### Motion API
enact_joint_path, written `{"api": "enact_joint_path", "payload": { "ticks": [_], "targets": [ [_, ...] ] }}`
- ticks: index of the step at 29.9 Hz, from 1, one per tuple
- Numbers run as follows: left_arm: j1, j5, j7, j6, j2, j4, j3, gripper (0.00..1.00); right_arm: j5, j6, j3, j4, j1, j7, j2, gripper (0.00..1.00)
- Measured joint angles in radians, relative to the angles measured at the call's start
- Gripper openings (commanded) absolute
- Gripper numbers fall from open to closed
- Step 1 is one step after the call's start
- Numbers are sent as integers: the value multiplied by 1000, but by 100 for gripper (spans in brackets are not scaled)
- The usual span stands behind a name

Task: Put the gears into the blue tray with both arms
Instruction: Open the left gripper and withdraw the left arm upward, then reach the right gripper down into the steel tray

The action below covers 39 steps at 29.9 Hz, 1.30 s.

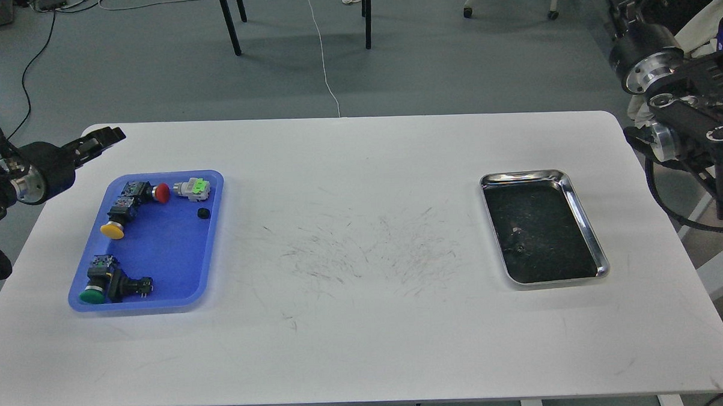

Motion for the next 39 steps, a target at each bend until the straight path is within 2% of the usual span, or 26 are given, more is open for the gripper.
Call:
{"api": "enact_joint_path", "payload": {
  "ticks": [6,10,12,17,24,33,39],
  "targets": [
    [-56,-252,4,-6,31,-4,-35,55,0,1,0,46,6,-6,-29,93],
    [-84,-417,7,-13,43,-4,-100,65,0,3,-2,64,9,-8,-48,94],
    [-86,-499,7,-17,44,-4,-139,67,0,8,-5,90,9,-11,-67,94],
    [-82,-635,8,-19,44,1,-190,74,-8,23,-66,233,20,-57,-153,94],
    [-73,-733,13,-21,10,46,-266,75,-17,87,-233,380,108,-90,-261,94],
    [-69,-848,51,-24,-32,71,-271,76,-105,237,-542,499,270,-129,-339,94],
    [-68,-882,51,7,-49,72,-273,89,-240,288,-711,579,378,-132,-349,94]
  ]
}}
